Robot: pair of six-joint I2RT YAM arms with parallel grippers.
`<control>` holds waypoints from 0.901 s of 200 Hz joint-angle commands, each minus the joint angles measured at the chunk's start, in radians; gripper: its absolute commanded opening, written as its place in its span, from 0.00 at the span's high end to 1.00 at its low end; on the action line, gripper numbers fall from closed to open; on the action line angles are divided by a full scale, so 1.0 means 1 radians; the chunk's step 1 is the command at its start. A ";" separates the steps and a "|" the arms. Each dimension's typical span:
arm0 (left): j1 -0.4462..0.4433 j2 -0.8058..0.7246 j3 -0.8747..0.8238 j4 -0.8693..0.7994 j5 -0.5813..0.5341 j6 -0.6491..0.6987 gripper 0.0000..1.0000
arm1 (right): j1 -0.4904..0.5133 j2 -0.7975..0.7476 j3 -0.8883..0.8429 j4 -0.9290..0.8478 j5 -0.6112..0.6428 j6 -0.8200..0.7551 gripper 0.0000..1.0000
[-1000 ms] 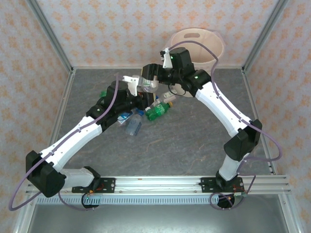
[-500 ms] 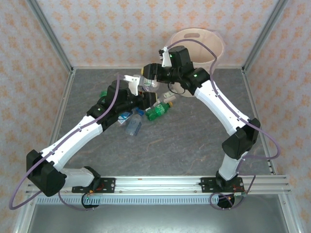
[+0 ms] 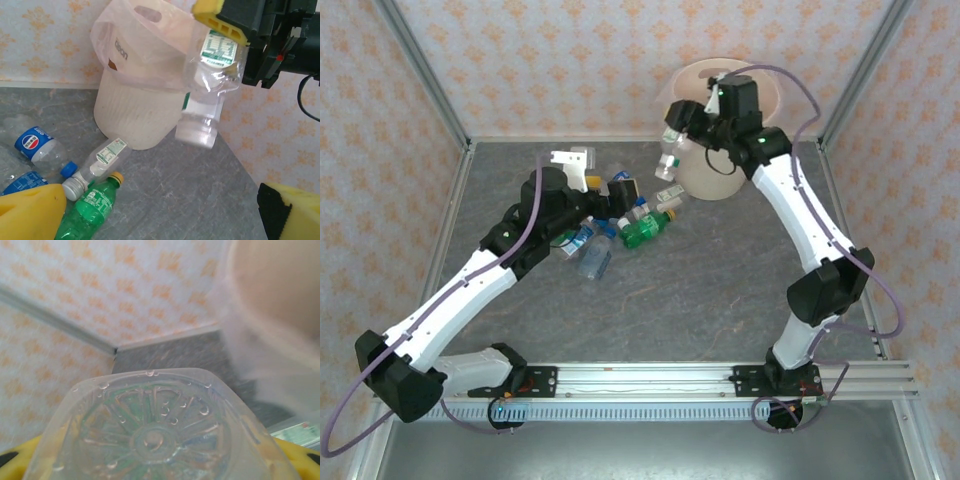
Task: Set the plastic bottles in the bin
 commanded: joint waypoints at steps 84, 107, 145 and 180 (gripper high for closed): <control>-0.001 -0.080 -0.046 -0.012 -0.067 -0.042 0.01 | -0.185 0.095 0.298 0.031 0.316 0.064 0.56; -0.001 -0.098 -0.050 -0.020 -0.081 -0.046 0.01 | -0.197 0.169 0.401 -0.010 0.379 0.043 0.56; -0.001 -0.119 -0.059 -0.038 -0.103 -0.042 0.01 | -0.205 0.243 0.466 -0.009 0.449 0.017 0.56; 0.000 -0.130 -0.068 -0.041 -0.111 -0.044 0.01 | -0.206 0.279 0.466 -0.015 0.505 -0.011 0.56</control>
